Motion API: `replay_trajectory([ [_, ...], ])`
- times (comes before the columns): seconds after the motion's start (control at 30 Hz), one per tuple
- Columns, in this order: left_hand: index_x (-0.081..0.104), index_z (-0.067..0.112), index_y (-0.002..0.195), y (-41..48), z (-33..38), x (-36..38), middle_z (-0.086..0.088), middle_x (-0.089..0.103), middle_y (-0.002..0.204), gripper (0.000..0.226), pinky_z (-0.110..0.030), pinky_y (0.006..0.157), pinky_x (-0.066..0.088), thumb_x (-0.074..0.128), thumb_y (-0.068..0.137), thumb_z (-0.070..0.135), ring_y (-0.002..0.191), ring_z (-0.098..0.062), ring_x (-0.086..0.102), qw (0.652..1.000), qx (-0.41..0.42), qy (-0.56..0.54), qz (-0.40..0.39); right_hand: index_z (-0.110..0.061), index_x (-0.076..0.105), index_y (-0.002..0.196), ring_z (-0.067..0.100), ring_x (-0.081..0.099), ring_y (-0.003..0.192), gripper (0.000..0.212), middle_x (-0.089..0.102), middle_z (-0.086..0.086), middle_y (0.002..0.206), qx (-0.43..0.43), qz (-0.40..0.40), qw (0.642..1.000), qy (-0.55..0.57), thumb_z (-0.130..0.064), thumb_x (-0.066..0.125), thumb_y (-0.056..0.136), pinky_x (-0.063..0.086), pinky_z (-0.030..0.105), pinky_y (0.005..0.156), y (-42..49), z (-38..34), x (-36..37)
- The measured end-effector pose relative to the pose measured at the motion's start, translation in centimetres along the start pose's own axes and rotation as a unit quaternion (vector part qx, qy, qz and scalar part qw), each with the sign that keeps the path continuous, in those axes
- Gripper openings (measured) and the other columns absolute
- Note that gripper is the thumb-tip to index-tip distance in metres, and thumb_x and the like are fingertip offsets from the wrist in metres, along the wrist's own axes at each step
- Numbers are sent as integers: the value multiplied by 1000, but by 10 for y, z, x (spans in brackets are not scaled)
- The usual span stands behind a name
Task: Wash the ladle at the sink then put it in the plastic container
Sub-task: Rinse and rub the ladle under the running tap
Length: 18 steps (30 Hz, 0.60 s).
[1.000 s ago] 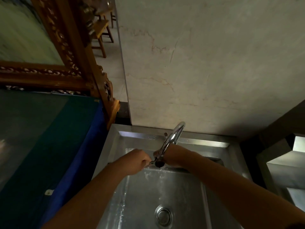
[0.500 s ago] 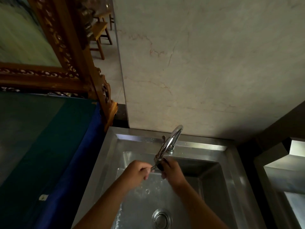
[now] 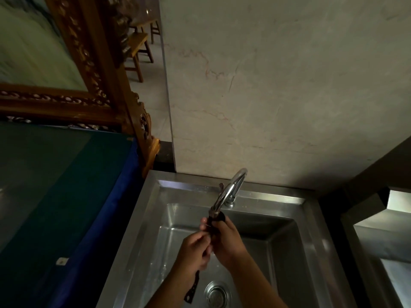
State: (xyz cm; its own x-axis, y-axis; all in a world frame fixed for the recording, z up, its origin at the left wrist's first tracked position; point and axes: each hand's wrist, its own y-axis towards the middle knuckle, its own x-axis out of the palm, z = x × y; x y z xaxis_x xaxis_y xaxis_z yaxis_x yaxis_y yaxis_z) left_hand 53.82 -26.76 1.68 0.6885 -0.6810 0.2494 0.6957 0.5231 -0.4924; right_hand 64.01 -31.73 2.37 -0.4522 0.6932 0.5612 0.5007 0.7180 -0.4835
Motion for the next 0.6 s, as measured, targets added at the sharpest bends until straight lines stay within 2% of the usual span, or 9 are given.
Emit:
replay_trajectory([
  [0.1,53,10,86,-4,-3,3,5,40,50,21,-19,37,25,41,99,22,39,-9,34,992,-55,-111,-23,-4,54,106,25,61,76,18,63,19,92,17,-31,999,0,2,44,92,45,28,58,-2,-7,1],
  [0.2,57,10,88,-4,-2,1,7,32,47,24,-21,36,26,42,96,27,38,-8,33,966,-99,-230,-56,-3,53,108,20,51,64,20,61,20,91,32,-82,996,2,-8,53,89,38,30,58,-4,-12,1],
  [0.3,60,7,94,0,-1,-4,7,30,46,26,-17,32,22,45,94,29,34,-5,27,944,-123,-292,-97,-3,54,106,17,41,59,21,57,19,85,17,-123,992,23,-16,54,89,31,32,63,-3,-13,-5],
  [0.37,64,5,96,4,-1,-6,6,32,48,32,-16,31,22,48,96,33,34,-4,25,945,-128,-283,-104,-4,55,100,15,42,58,16,54,16,82,11,-126,992,30,-17,52,92,33,31,63,-3,-13,-9],
  [0.43,68,6,95,6,0,-4,4,36,51,36,-15,33,22,51,96,38,34,-4,26,960,-117,-237,-91,-5,58,93,14,44,56,12,55,13,79,11,-107,994,14,-16,53,93,38,28,58,1,-13,-12],
  [0.53,67,9,91,5,2,1,5,38,55,25,-15,35,22,55,93,32,37,-4,27,983,-70,-157,-66,-1,58,92,15,53,56,16,61,11,74,2,-85,996,-17,-15,63,84,45,27,58,7,-15,-11],
  [0.6,60,12,87,6,5,3,5,35,54,20,-15,37,22,52,96,28,38,-6,27,991,-55,-110,-46,3,60,99,18,61,65,23,65,12,78,-1,-76,997,-35,-14,64,84,50,28,61,12,-15,-7],
])
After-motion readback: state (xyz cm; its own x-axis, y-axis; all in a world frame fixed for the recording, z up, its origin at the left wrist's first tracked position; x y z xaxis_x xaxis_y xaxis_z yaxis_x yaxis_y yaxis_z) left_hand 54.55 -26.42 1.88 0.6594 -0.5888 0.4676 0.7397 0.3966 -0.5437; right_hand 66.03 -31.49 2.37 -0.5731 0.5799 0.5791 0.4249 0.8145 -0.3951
